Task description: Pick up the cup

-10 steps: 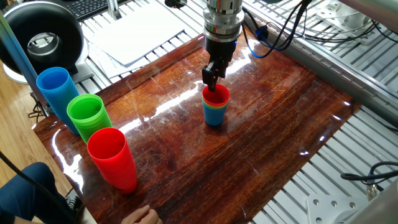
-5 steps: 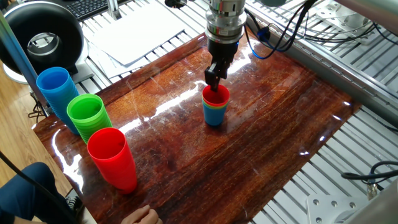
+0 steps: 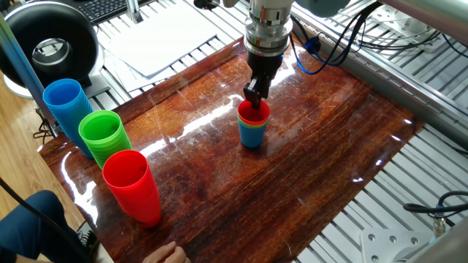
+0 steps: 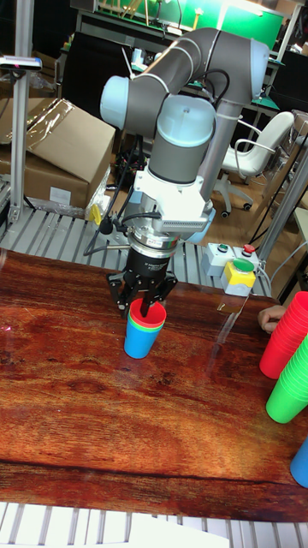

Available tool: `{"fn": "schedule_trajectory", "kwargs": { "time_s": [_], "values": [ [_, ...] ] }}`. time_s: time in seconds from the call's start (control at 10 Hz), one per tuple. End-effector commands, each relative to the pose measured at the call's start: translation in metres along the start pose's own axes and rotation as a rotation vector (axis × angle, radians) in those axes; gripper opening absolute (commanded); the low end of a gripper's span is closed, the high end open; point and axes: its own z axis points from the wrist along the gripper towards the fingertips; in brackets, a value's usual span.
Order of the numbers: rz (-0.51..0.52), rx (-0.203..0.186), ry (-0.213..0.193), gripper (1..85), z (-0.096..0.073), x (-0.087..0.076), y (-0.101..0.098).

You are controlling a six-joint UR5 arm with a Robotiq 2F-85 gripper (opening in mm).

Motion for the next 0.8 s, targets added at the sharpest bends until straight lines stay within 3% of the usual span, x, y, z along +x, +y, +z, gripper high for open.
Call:
{"fn": "schedule_trajectory", "kwargs": {
  "time_s": [0.0,0.4,0.7],
  "values": [
    [0.016,-0.003,-0.002,38.0,-0.0003,0.0020,0.0027],
    [0.019,0.000,0.002,35.0,-0.0025,0.0036,0.0039],
    [0.030,0.003,0.003,27.3,-0.0021,0.0038,0.0038]
  ]
}}
